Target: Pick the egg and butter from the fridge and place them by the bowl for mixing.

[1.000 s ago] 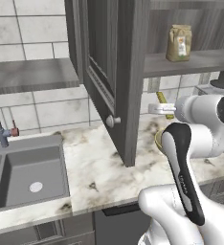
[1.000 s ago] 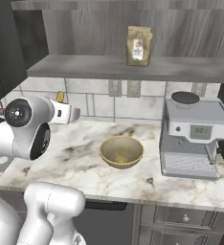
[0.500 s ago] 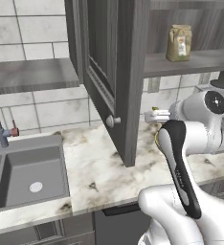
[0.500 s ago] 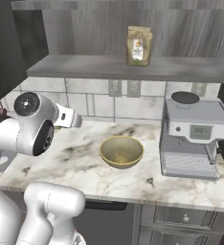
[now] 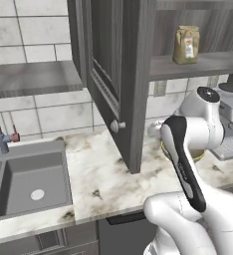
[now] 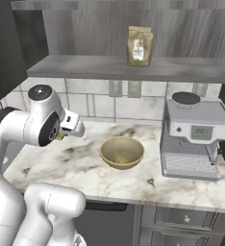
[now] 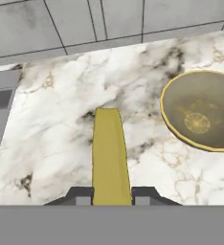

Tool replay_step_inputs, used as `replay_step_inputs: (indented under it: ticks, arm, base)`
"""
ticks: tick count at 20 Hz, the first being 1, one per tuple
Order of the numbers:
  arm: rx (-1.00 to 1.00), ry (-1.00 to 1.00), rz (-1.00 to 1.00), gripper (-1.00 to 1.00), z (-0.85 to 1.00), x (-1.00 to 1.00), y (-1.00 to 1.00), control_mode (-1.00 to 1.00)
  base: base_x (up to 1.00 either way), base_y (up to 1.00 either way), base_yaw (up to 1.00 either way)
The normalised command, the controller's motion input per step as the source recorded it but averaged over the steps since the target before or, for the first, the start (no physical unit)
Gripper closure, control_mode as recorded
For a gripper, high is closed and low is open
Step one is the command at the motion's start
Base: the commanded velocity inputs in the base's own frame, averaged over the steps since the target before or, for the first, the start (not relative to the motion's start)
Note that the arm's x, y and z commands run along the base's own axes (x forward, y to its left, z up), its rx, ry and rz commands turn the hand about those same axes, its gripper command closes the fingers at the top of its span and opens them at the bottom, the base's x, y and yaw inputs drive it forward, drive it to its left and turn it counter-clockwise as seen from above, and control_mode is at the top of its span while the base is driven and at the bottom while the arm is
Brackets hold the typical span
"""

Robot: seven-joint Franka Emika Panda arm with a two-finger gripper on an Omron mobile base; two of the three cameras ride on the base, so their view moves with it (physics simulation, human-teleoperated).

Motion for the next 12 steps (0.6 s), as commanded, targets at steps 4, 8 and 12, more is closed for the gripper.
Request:
replay_step_inputs:
  ticks: [4,8,12]
  arm:
    - [-0.07,0.26,0.01,1.0,-0.67,0.17,0.0,-1.0]
    - [-0.11,0.12,0.0,1.0,-0.55,0.35,0.0,-1.0]
    - [-0.11,0.05,0.0,1.0,-0.36,0.57,0.0,-1.0]
  base:
    - [0.0,0.0,0.0]
    - [0.0,0.0,0.0]
    - [0.0,0.0,0.0]
